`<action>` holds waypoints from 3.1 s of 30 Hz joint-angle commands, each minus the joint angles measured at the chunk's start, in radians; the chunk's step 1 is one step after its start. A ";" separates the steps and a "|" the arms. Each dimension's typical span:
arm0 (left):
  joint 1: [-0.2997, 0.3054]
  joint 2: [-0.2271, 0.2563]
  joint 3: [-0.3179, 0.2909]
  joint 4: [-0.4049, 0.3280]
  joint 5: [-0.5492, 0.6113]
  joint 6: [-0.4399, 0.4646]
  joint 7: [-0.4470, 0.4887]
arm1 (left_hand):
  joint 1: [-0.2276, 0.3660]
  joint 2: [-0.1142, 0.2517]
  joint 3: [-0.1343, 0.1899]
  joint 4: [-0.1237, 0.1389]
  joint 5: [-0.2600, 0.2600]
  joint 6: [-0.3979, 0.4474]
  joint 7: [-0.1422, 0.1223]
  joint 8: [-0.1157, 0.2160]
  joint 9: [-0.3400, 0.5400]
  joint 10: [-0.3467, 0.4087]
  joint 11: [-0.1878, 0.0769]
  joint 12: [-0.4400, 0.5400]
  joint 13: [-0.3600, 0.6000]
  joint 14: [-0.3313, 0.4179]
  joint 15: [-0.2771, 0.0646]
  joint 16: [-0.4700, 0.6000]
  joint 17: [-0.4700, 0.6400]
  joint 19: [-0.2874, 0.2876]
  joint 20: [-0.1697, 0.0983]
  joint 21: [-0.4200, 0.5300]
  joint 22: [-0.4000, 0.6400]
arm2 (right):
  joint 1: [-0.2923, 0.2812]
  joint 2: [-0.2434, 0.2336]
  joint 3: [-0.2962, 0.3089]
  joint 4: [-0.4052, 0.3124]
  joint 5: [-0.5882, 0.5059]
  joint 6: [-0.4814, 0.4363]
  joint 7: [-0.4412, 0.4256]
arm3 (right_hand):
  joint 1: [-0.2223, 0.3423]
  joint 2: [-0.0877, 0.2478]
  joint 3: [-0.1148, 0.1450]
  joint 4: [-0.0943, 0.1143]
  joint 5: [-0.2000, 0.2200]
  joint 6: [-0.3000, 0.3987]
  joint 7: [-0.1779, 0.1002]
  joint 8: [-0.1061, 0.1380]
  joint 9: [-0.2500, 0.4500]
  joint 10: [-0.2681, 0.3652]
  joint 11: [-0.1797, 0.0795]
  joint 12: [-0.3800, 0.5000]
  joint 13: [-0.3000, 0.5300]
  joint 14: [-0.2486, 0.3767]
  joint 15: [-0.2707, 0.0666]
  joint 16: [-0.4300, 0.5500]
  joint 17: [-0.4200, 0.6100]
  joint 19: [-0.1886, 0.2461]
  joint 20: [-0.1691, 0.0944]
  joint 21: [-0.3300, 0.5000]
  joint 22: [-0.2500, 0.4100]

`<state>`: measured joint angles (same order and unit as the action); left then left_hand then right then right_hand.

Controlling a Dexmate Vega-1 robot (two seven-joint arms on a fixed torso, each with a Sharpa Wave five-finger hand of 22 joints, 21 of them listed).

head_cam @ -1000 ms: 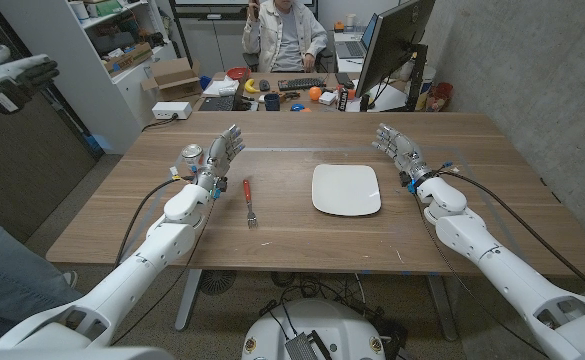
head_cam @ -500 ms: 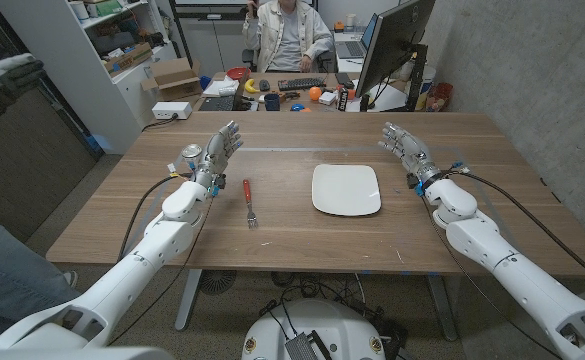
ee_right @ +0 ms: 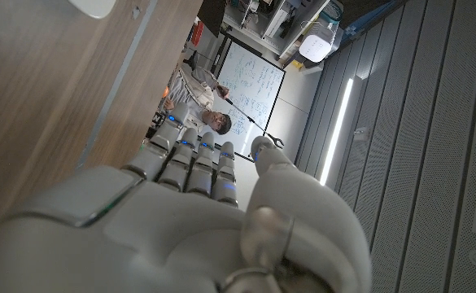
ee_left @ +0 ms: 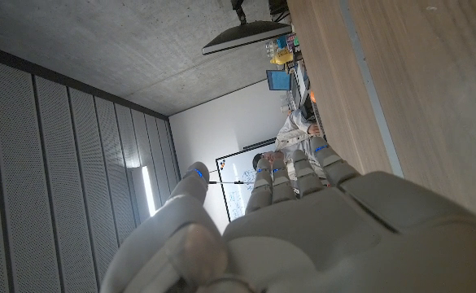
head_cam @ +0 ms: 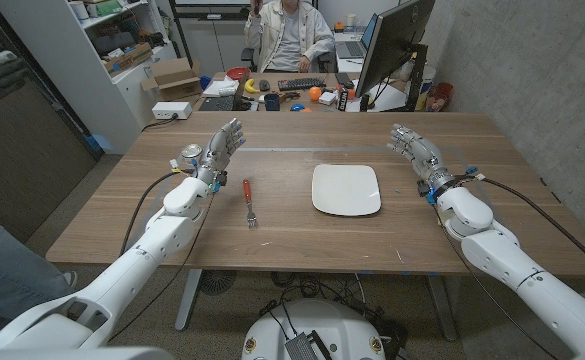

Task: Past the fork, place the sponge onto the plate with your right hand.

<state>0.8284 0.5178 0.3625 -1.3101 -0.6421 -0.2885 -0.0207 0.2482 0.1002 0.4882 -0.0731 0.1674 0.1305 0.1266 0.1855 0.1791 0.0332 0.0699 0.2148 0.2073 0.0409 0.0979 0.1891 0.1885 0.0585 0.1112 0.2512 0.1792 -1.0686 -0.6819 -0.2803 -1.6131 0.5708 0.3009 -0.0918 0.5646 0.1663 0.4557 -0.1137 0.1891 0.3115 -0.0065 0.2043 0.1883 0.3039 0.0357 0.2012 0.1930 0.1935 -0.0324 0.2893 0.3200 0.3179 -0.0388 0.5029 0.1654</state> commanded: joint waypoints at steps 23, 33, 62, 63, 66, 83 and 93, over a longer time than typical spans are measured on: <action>-0.037 0.002 0.021 0.020 0.016 0.018 -0.024 | 0.007 0.004 0.008 -0.003 0.005 0.005 0.000 0.004 0.003 0.004 0.003 0.006 0.005 0.001 0.006 0.006 0.003 -0.003 0.016 -0.007 0.003 | -0.273 -0.210 0.165 -0.238 -0.205 -0.043 -0.109 | 0.147 -0.045 0.014 -0.073 0.016 0.032 -0.012 0.001 0.003 -0.011 0.000 -0.001 0.006 -0.008 0.019 -0.023 -0.036 0.020 0.016 -0.035 0.003; -0.053 -0.018 0.035 0.043 0.021 0.006 -0.039 | 0.005 0.003 0.007 -0.004 0.005 -0.001 -0.005 0.002 0.003 0.004 0.000 0.006 0.005 0.002 0.003 0.006 0.003 -0.003 0.019 -0.010 0.004 | -0.395 -0.252 0.276 -0.327 -0.245 -0.106 -0.122 | 0.203 -0.064 0.013 -0.072 0.016 0.007 -0.048 -0.009 0.005 -0.027 0.002 -0.004 0.006 -0.022 0.039 -0.037 -0.053 0.012 0.038 -0.056 0.003; -0.074 0.000 0.060 0.008 0.088 0.047 0.013 | 0.003 0.001 0.006 -0.006 0.005 -0.016 -0.009 -0.001 0.003 -0.007 -0.002 0.002 0.004 -0.009 0.002 0.002 0.002 -0.009 0.022 -0.018 0.004 | -0.664 -0.215 0.624 -0.562 -0.507 -0.353 0.063 | 0.237 -0.126 -0.024 -0.053 -0.011 -0.033 -0.043 -0.014 0.008 -0.075 0.009 -0.009 0.007 -0.062 0.053 -0.066 -0.081 -0.061 0.106 -0.126 0.001; -0.074 -0.003 0.059 0.011 0.084 0.045 0.012 | 0.003 0.001 0.006 -0.006 0.005 -0.016 -0.010 -0.001 0.003 -0.007 -0.002 0.002 0.004 -0.009 0.002 0.002 0.002 -0.009 0.022 -0.018 0.004 | -0.666 -0.210 0.628 -0.564 -0.524 -0.351 0.070 | 0.237 -0.127 -0.025 -0.053 -0.012 -0.034 -0.043 -0.014 0.008 -0.075 0.009 -0.008 0.007 -0.063 0.053 -0.066 -0.082 -0.063 0.111 -0.128 0.001; -0.074 -0.010 0.055 0.016 0.084 0.038 0.023 | 0.002 0.001 0.006 -0.006 0.005 -0.015 -0.011 -0.001 0.003 -0.006 -0.002 0.002 0.004 -0.009 0.002 0.002 0.002 -0.010 0.023 -0.019 0.004 | -0.684 -0.207 0.652 -0.599 -0.581 -0.398 0.102 | 0.240 -0.134 -0.032 -0.051 -0.011 -0.034 -0.048 -0.012 0.008 -0.078 0.002 -0.008 0.007 -0.069 0.049 -0.069 -0.086 -0.074 0.145 -0.142 0.001; -0.055 -0.009 0.053 0.015 0.087 0.020 0.029 | 0.001 0.001 0.005 -0.008 0.005 -0.008 -0.012 0.003 0.003 -0.006 -0.005 0.003 0.004 -0.009 0.000 0.003 0.002 -0.010 0.036 -0.022 0.004 | -0.684 -0.225 0.648 -0.740 -0.886 -0.650 0.257 | 0.254 -0.152 -0.051 -0.044 -0.005 -0.079 -0.071 -0.020 0.009 -0.146 -0.014 -0.016 0.008 -0.132 0.074 -0.089 -0.102 -0.096 0.222 -0.193 0.002; -0.050 -0.006 0.052 0.007 0.088 0.024 0.033 | 0.001 0.001 0.005 -0.008 0.005 -0.006 -0.014 0.004 0.003 -0.005 -0.008 0.003 0.004 -0.011 -0.002 0.003 0.002 -0.010 0.029 -0.024 0.005 | -0.683 -0.289 0.637 -0.797 -1.024 -0.818 0.401 | 0.222 -0.192 -0.089 -0.031 -0.002 -0.124 -0.085 -0.022 0.007 -0.181 -0.009 -0.016 0.009 -0.136 0.160 -0.086 -0.111 -0.077 0.255 -0.221 0.004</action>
<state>0.7720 0.5096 0.4156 -1.2949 -0.5602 -0.2643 0.0030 0.2482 0.1002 0.4924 -0.0773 0.1674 0.1216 0.1177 0.1855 0.1788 0.0296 0.0662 0.2148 0.2070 0.0375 0.0944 0.1891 0.1881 0.0512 0.1399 0.2291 0.1789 -1.7540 -0.9173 0.3625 -2.3473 -0.3171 -0.3647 0.1706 0.7858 -0.0127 0.3749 -0.1458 0.1814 0.1992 -0.0898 0.1848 0.1931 0.1385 0.0183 0.1857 0.1976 0.0651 0.1105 0.2032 0.2090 0.2384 0.2075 0.2882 0.1652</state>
